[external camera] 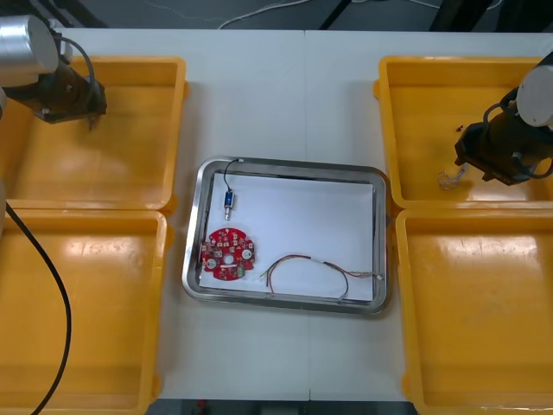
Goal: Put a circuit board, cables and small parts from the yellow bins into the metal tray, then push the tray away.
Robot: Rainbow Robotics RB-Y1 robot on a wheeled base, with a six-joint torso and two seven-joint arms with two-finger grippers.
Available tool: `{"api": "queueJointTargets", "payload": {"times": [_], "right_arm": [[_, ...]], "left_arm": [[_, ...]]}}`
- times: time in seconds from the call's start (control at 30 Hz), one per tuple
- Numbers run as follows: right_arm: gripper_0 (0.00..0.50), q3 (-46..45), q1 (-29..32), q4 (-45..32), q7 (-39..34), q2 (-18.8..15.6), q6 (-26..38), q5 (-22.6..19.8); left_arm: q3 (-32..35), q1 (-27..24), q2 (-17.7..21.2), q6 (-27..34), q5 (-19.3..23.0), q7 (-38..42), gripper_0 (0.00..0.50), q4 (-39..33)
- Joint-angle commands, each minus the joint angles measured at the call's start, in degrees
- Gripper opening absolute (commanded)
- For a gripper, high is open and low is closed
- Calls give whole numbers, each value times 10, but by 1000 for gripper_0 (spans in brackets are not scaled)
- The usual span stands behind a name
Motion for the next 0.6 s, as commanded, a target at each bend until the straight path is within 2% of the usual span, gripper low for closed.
{"api": "queueJointTargets", "payload": {"times": [0.03,0.13,0.17,0.23,0.3,0.33,0.43,0.47,0.6], "right_arm": [[500,-18,2,-16,-17,15,-6,16],[500,-18,2,-12,-14,15,-12,16],[500,-18,2,-9,-13,16,-16,16],[500,-17,2,-6,-9,16,-27,15],[500,-18,1,3,-4,16,-36,13],[500,-18,1,4,-3,16,-39,13],[500,-18,-5,19,15,18,-46,11],[500,-18,-7,24,23,19,-45,10],[500,-18,-24,61,51,20,-44,6]], "left_arm": [[9,-34,-7,-8,8,-71,500,5],[9,-34,-7,-7,11,-76,500,7],[9,-34,-7,-8,13,-78,485,8],[9,-34,-8,-8,16,-80,419,13],[9,-33,-8,-10,18,-82,285,15],[9,-33,-8,-10,18,-82,255,15],[9,-33,-8,-10,17,-82,45,15],[9,-33,-8,-10,17,-82,10,15],[9,-33,-9,-10,18,-84,0,15]]}}
